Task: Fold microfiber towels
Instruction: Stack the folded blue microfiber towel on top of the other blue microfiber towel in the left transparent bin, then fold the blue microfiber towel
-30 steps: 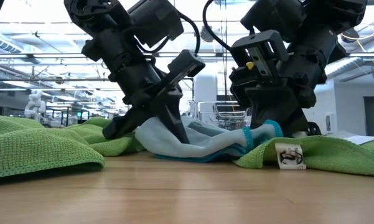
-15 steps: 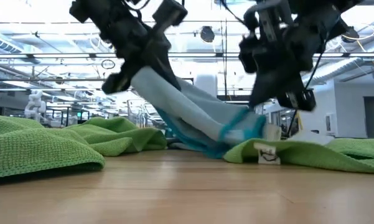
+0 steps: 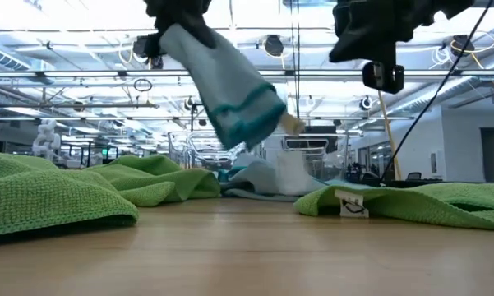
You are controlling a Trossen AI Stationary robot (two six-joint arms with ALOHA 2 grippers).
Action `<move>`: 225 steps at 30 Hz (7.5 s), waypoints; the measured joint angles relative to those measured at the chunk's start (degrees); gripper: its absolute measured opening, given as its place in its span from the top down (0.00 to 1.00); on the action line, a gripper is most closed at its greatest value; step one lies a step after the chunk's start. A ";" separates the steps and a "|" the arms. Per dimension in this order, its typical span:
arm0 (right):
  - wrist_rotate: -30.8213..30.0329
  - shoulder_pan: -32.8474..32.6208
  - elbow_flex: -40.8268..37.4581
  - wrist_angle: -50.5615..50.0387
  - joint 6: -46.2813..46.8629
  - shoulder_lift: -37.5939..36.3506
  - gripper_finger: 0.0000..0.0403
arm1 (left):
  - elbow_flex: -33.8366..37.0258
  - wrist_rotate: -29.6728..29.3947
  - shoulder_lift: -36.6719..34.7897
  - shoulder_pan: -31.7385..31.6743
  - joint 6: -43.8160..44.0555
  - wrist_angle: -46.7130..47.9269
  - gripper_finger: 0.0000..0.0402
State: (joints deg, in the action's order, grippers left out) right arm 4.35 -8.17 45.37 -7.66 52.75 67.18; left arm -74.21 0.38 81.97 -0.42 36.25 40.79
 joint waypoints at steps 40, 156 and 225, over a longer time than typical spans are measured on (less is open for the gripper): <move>-2.96 0.28 0.03 -10.69 8.11 -3.63 0.97 | -15.50 20.90 18.25 -28.89 -54.86 18.48 0.97; 0.36 -0.09 -17.07 -9.08 14.33 -3.39 0.77 | -14.54 -3.45 16.35 5.23 4.16 2.76 0.65; -4.04 10.28 -28.17 27.30 30.40 2.55 1.00 | -14.58 5.64 10.72 1.82 -1.47 14.46 0.64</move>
State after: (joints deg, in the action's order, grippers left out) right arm 0.31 2.11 17.20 19.64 83.16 69.73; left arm -88.79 6.02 92.69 1.40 34.79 55.26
